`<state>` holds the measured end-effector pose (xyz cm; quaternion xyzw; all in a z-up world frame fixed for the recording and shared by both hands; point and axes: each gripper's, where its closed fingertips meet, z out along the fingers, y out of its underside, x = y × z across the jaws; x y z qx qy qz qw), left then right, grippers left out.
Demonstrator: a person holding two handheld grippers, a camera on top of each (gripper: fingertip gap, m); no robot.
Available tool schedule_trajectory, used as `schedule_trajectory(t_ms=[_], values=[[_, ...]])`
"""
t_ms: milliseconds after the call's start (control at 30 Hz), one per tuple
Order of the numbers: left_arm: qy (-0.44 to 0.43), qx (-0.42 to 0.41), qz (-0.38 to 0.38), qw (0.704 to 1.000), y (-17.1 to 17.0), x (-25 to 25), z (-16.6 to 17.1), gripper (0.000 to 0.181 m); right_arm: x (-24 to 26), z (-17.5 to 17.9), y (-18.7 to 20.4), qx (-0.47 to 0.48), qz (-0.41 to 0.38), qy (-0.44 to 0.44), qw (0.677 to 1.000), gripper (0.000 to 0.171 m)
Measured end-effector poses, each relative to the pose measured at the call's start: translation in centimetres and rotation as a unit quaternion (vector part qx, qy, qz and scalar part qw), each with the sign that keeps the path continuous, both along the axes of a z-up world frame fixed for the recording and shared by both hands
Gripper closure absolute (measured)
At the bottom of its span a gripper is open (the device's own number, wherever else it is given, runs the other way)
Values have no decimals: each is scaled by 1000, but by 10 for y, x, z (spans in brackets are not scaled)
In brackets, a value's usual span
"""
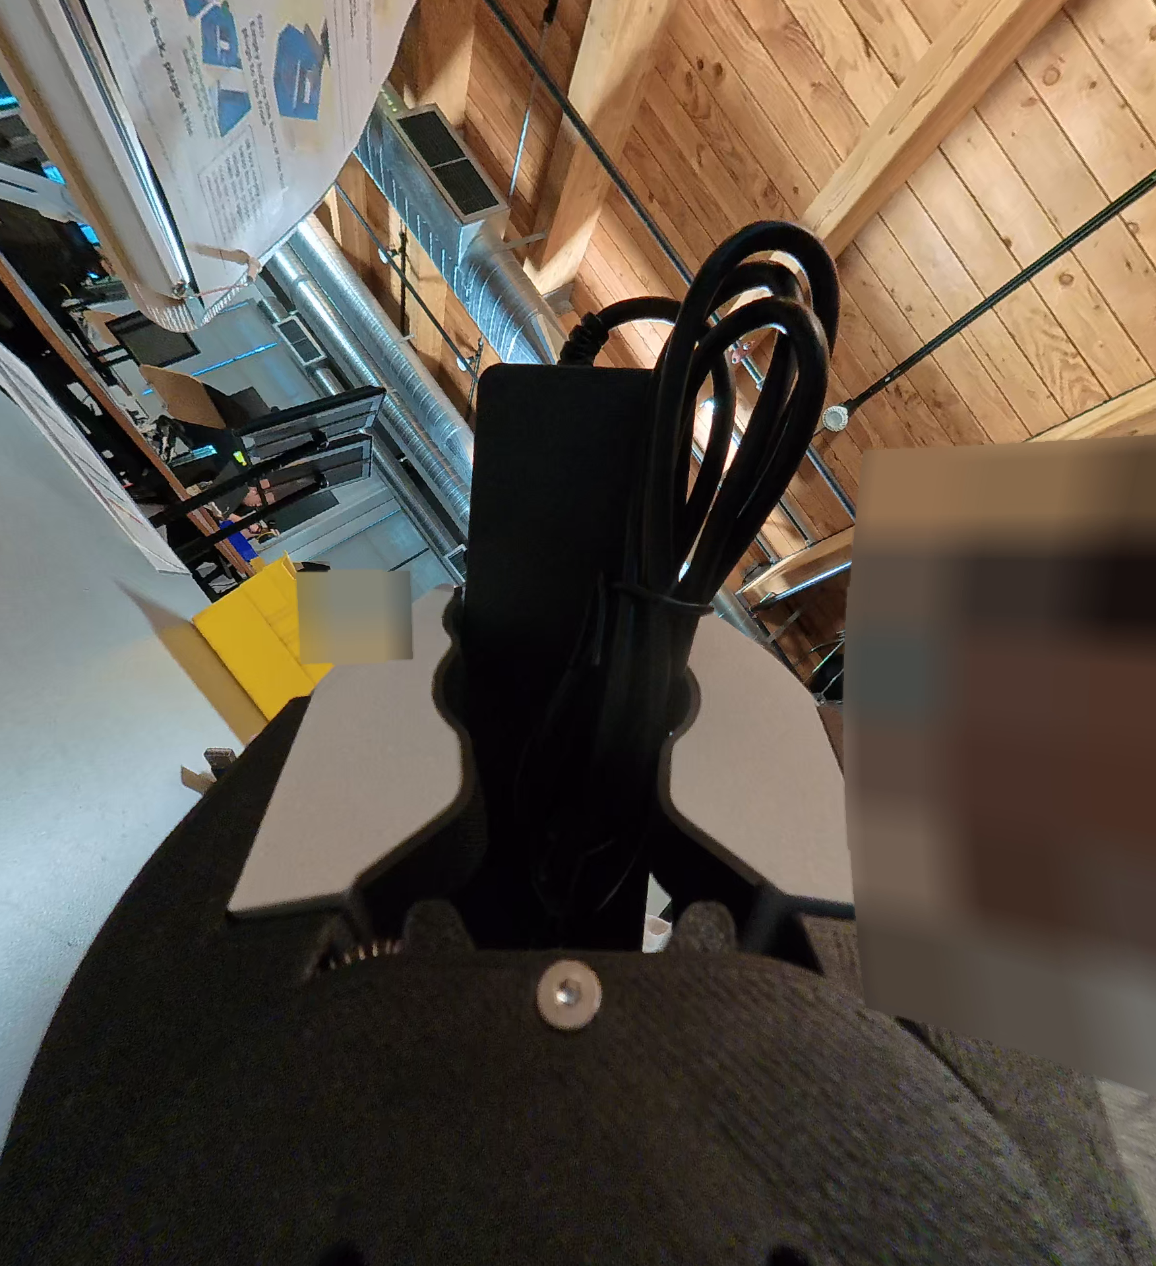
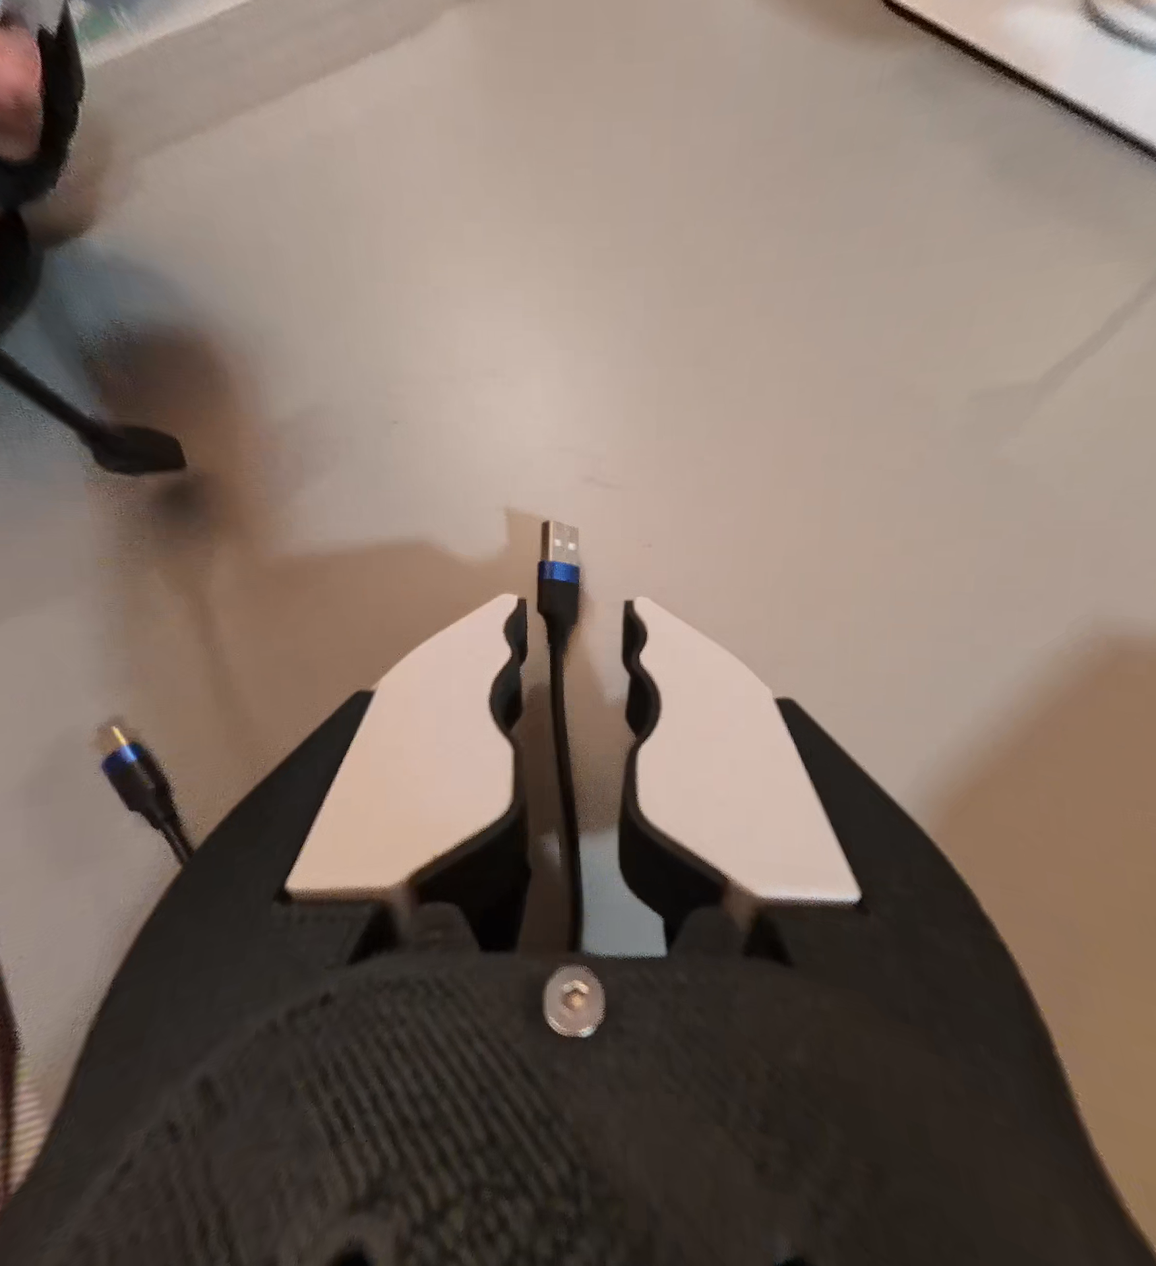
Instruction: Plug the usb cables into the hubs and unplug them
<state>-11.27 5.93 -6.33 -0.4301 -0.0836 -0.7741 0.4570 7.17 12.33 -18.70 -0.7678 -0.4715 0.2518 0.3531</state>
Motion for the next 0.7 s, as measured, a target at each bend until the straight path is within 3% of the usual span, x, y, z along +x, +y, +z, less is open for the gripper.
schedule_trajectory(t_ms=[33,333,467,600,700], values=[[0,0,0,1000,0,0,0,120,0,0,-1,18,8,-11,1000,144],[-2,-2,-1,1000,0,0,-1,120,0,-12,0,162,43,-146,975,155],[-2,-2,-3,1000,0,1,-1,120,0,-14,2,169,38,-155,973,165],[1,-2,-5,1000,0,2,-1,124,-1,-14,2,167,35,-155,973,166],[4,0,-5,1000,-1,3,-1,120,-8,-4,-3,133,33,-105,985,167]])
